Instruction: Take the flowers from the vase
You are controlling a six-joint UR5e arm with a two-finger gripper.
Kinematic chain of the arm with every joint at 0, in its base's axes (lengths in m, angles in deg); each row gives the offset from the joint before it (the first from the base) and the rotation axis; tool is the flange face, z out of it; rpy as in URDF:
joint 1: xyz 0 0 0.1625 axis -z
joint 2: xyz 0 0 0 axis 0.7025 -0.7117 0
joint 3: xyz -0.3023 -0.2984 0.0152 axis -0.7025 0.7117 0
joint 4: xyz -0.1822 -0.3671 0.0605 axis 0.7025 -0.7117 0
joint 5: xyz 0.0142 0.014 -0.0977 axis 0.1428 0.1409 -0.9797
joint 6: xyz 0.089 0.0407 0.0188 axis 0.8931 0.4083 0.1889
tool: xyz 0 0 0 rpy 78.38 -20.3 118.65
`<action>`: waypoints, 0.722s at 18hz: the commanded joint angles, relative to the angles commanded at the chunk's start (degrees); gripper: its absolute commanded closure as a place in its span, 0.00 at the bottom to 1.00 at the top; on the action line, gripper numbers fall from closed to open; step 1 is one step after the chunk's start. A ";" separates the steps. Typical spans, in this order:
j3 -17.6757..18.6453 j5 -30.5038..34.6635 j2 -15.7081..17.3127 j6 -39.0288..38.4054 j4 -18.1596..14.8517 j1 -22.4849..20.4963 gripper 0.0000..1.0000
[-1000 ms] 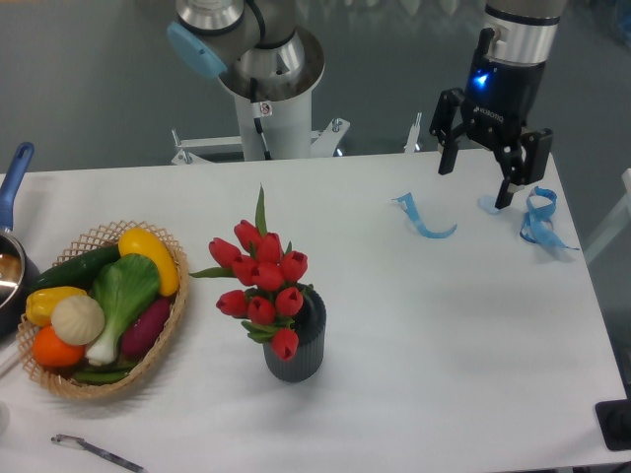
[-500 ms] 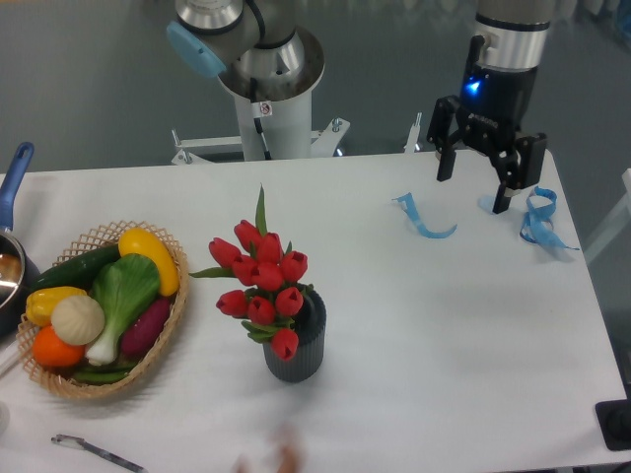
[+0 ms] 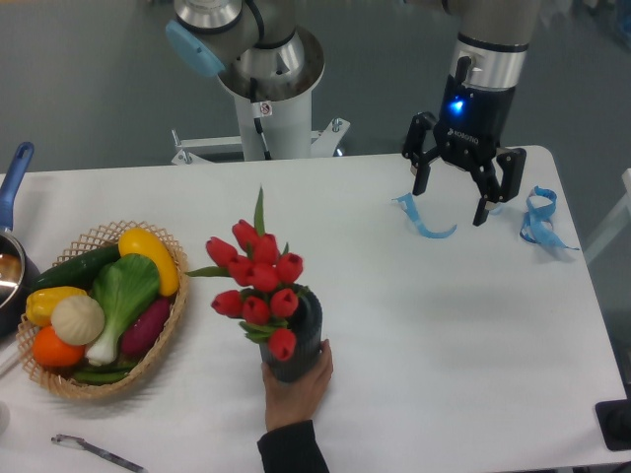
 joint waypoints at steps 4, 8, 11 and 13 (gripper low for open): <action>1.67 -2.38 0.09 -4.92 1.31 0.26 0.00; 3.16 -2.65 -1.58 -7.57 7.72 3.69 0.00; 3.70 -2.65 -3.68 -10.80 10.19 6.23 0.00; 3.43 -2.65 -5.44 -11.43 10.37 8.34 0.00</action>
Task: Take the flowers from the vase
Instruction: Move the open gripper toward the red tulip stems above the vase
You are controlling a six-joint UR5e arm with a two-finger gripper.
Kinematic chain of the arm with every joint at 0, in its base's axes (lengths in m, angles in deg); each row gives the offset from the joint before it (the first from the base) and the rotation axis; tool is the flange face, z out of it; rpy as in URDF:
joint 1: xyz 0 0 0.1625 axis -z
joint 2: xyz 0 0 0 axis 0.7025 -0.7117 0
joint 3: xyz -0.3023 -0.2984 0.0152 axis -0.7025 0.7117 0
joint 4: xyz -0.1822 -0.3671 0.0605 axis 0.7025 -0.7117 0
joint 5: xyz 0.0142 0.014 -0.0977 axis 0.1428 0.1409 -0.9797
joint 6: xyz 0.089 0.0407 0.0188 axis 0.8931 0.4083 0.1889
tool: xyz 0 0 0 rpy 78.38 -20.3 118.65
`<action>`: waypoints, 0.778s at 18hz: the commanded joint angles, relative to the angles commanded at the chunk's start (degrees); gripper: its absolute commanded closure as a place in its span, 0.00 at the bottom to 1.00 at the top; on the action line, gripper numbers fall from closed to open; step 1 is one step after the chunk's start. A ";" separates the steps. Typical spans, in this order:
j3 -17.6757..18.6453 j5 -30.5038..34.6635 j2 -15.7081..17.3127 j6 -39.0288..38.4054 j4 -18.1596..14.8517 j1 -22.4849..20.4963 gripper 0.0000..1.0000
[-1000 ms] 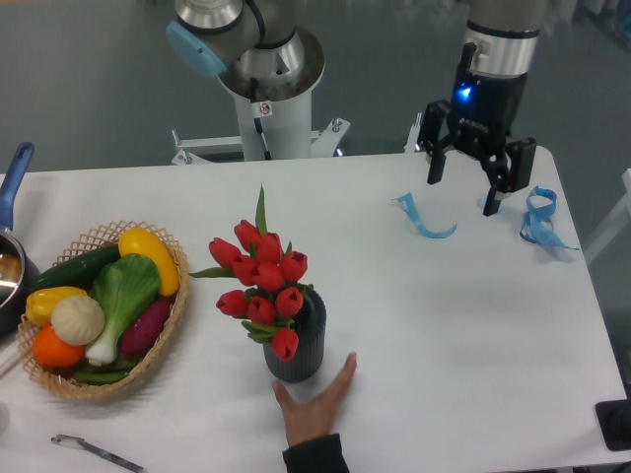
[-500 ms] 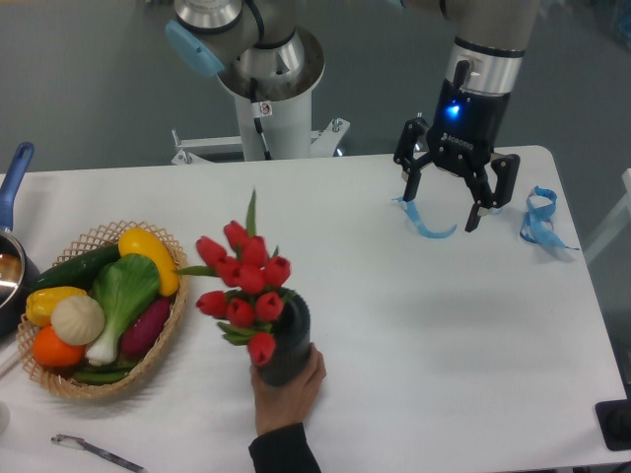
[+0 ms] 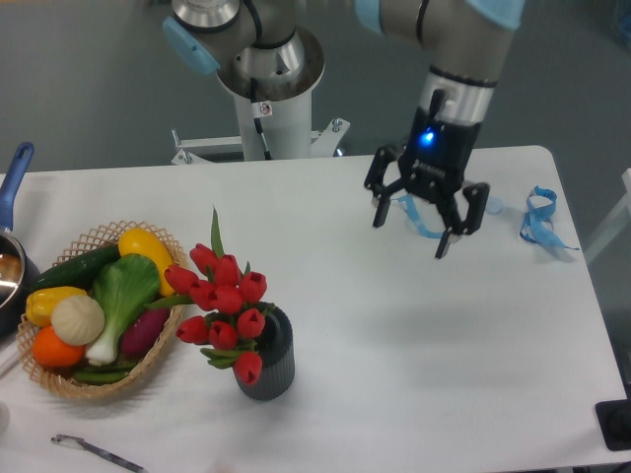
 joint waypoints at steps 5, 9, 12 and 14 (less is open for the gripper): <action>0.96 -6.05 -2.73 0.00 1.93 2.64 0.00; 2.46 -14.40 -3.52 0.17 2.02 2.73 0.00; 3.25 -17.30 -3.61 0.44 2.11 2.82 0.00; 3.25 -19.16 -3.70 0.26 2.02 3.17 0.00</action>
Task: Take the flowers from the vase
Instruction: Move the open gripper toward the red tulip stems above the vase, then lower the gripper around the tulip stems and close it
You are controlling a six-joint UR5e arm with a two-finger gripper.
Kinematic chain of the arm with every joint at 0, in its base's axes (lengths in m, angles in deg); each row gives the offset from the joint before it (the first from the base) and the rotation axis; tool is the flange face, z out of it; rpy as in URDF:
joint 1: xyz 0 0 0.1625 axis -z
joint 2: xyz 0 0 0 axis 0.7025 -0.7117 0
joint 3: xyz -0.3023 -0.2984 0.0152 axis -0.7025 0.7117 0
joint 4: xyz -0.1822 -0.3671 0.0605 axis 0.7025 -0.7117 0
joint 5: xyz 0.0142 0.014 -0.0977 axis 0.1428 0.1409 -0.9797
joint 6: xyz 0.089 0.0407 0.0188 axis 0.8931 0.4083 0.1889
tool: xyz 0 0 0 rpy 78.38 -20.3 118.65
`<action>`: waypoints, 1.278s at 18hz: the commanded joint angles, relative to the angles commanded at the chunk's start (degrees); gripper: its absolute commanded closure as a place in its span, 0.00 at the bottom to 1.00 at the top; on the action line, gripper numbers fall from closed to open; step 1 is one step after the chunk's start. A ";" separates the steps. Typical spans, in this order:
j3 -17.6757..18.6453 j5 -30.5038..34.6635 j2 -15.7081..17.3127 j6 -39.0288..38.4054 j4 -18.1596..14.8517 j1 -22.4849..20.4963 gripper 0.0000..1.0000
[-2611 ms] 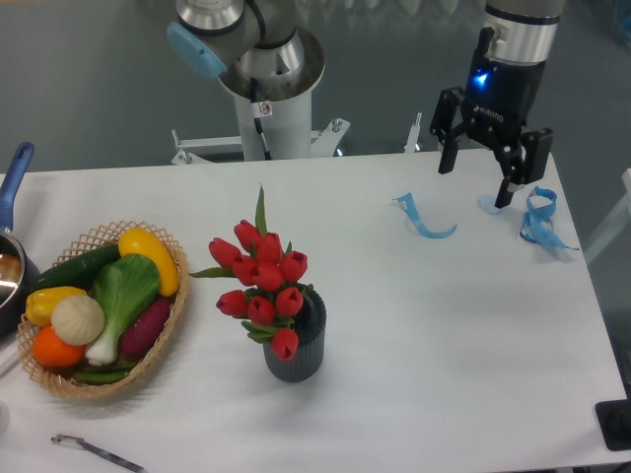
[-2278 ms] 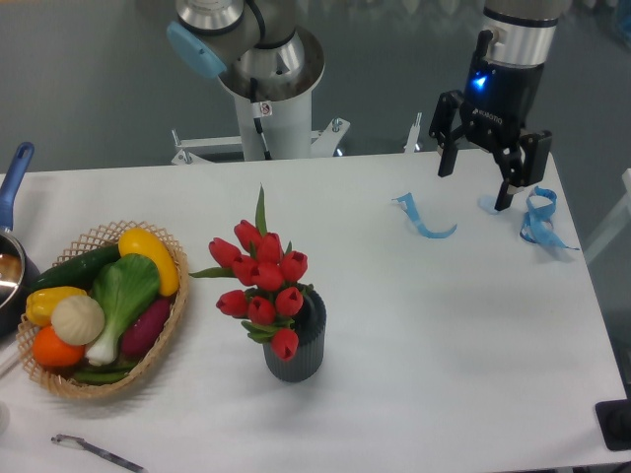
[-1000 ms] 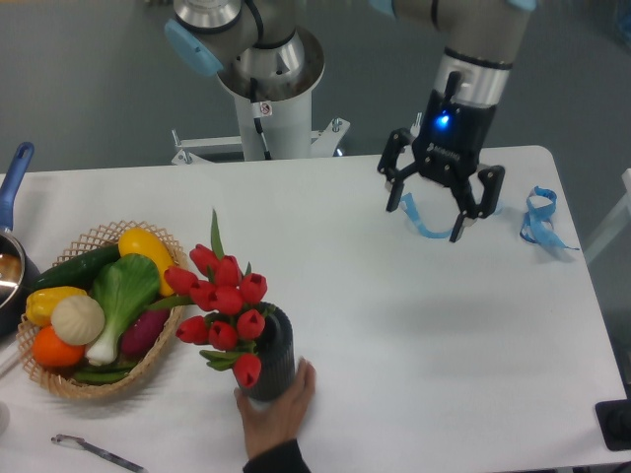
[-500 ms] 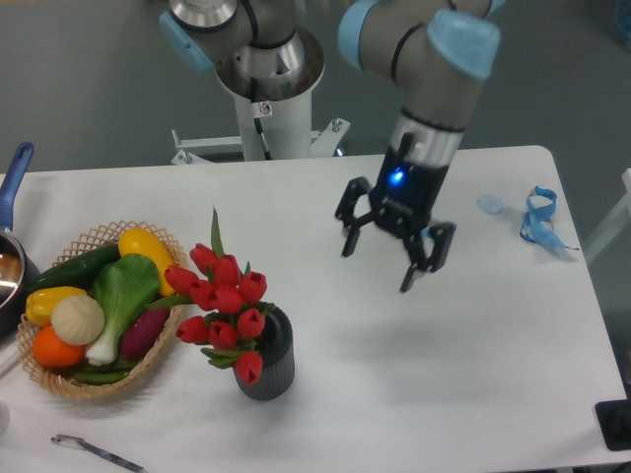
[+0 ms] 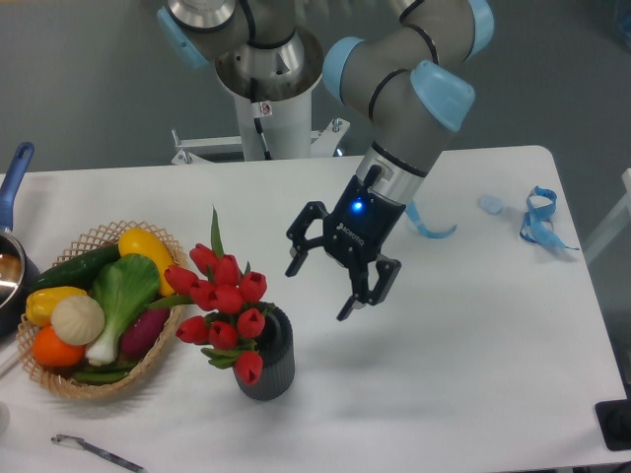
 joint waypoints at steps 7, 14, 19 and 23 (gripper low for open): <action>-0.18 -1.06 -3.17 0.17 3.34 2.20 0.00; -0.97 -0.97 -4.48 0.26 4.48 3.61 0.00; -0.97 -0.71 -5.10 2.01 5.27 4.57 0.00; -0.35 -0.71 -4.66 2.99 5.18 4.31 0.00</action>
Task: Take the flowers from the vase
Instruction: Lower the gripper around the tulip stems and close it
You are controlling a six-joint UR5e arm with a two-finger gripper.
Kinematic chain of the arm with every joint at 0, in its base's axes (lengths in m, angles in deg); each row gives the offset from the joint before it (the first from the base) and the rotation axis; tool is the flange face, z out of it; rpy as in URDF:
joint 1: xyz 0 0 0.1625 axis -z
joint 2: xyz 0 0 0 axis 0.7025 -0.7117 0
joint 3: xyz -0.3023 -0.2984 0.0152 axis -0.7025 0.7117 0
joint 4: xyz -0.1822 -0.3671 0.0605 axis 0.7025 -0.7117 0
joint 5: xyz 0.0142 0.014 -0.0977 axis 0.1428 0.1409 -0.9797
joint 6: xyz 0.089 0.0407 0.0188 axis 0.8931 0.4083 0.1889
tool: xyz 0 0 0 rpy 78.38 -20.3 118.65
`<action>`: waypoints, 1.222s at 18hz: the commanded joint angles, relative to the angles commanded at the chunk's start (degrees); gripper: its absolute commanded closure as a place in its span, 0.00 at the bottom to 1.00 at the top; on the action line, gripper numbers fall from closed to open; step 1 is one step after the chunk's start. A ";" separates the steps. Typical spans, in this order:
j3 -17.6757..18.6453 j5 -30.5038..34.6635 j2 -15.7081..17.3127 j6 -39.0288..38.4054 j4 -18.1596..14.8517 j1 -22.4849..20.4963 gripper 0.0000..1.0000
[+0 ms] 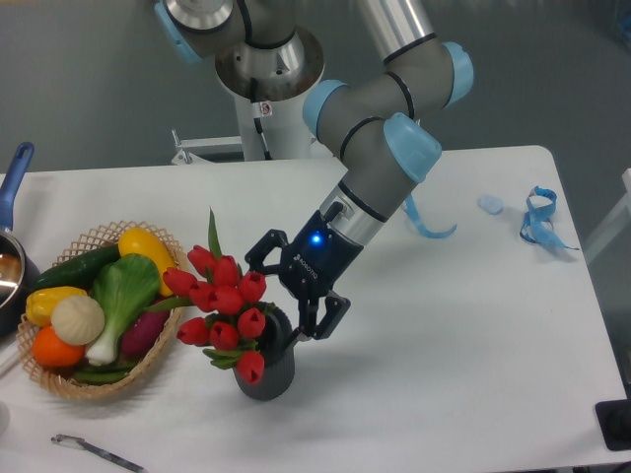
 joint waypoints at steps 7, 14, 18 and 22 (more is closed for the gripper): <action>-0.79 0.00 -1.41 -0.44 0.09 1.32 0.00; -0.97 0.00 -1.50 -0.70 0.09 1.93 0.26; -0.97 -0.09 -1.58 -0.61 0.09 1.94 0.47; -1.05 -0.44 -1.41 -0.61 0.09 1.94 0.55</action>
